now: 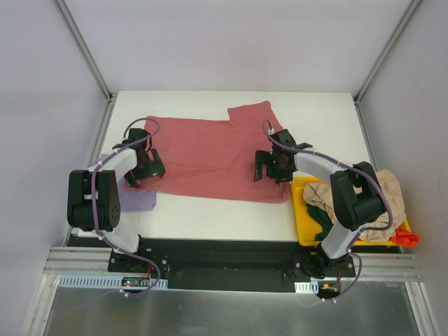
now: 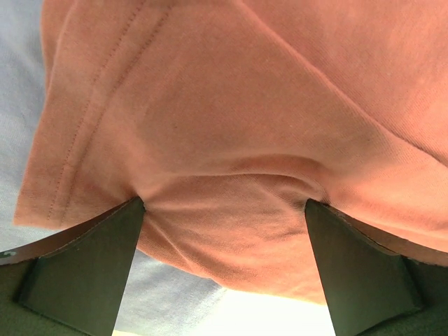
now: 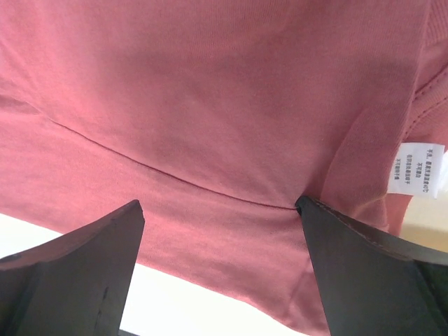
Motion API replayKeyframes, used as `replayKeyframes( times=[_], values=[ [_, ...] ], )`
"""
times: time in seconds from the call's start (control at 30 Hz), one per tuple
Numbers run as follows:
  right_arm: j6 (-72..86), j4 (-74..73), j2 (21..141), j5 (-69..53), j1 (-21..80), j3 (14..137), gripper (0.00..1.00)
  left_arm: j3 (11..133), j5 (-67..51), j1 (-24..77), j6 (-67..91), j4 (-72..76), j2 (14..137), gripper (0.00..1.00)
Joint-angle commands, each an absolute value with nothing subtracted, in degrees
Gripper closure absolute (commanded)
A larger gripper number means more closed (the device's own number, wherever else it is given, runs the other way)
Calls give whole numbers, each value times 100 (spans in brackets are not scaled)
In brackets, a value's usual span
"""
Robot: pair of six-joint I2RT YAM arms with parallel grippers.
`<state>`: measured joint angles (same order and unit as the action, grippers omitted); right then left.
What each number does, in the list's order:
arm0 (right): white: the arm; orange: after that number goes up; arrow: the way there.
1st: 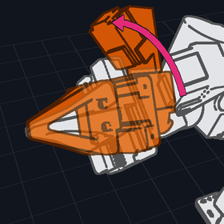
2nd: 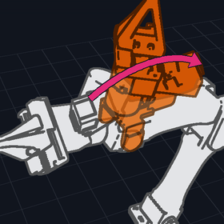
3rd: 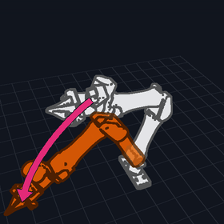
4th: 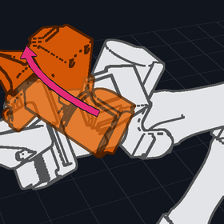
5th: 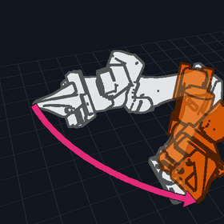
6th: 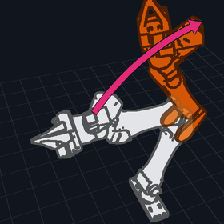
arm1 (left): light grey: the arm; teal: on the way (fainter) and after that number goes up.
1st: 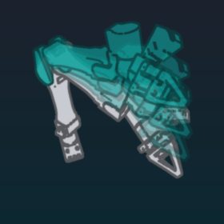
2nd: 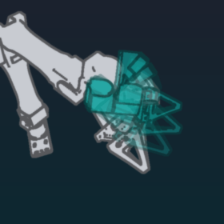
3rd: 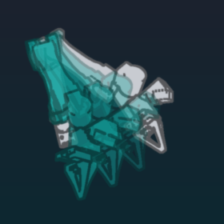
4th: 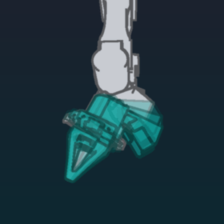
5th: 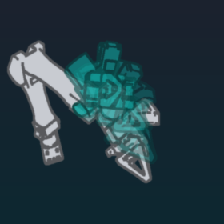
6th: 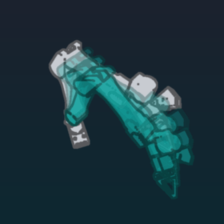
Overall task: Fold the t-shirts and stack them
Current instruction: Fold the flattened tshirt in 1/3 of the way
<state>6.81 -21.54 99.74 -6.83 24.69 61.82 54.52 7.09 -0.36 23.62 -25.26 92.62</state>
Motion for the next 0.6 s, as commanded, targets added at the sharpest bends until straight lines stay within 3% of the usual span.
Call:
replayKeyframes(
  times=[0.0,0.27,0.43,0.57],
  values=[
    [861,-2646,9511,-510,2584,5626,4,5011,923,-44,2680,-2689,8816,1],
    [677,-2812,9132,-378,2672,5879,4,5140,774,-44,2698,-2716,8069,1],
    [405,-3164,9000,-115,2637,6897,4,6150,571,-44,2453,-2760,7919,1],
    [395,-3164,9385,263,2348,7898,4,7309,808,-61,2189,-2812,8567,1]
  ],
)
